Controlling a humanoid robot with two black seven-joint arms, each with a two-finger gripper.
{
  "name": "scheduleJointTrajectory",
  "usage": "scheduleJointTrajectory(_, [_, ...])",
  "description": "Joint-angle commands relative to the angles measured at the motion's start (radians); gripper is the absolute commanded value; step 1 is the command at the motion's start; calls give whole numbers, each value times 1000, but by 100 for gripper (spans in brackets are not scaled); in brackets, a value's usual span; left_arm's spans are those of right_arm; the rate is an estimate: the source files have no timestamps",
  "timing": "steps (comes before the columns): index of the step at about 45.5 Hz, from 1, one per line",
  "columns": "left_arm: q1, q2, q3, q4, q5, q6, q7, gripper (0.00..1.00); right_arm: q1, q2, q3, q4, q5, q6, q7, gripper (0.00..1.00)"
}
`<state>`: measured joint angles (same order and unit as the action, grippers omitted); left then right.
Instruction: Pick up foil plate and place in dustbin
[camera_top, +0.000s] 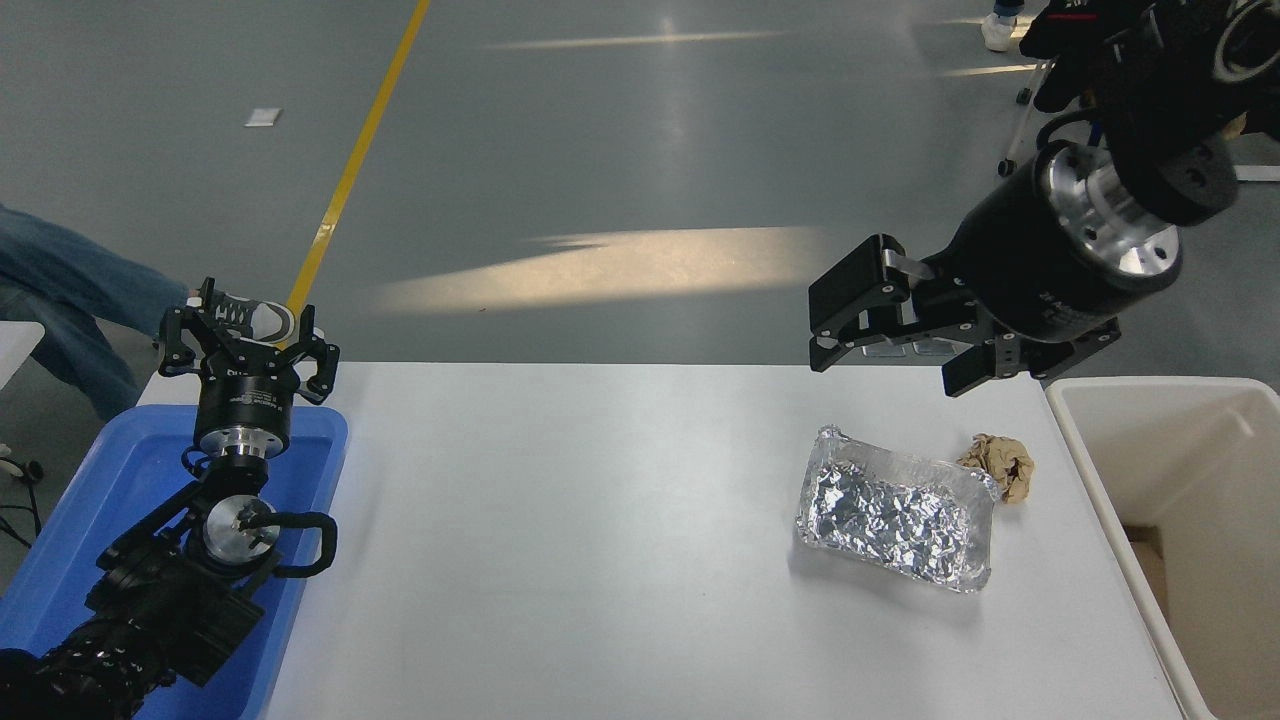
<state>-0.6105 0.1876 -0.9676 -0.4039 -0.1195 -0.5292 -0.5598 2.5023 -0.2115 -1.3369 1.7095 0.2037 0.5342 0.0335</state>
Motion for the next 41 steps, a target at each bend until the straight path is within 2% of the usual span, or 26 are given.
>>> scheduleJointTrajectory(1, [0, 1, 0, 0, 0, 0, 0, 99, -334, -45, -53, -103, -36, -269, -3, 100])
scheduleJointTrajectory(8, [0, 1, 0, 0, 0, 0, 0, 99, -601, -57, -51, -234, -72, -394, -4, 100])
scheduleJointTrajectory(20, [0, 1, 0, 0, 0, 0, 0, 99, -991, -143, 76, -496, -52, -459, -6, 100])
scheduleJointTrajectory(29, [0, 0, 0, 0, 0, 0, 0, 99, -1161, -180, 199, -606, -72, -491, -6, 100])
scheduleJointTrajectory(41, [0, 1, 0, 0, 0, 0, 0, 99, -1346, -175, 286, -815, -113, -533, -4, 100])
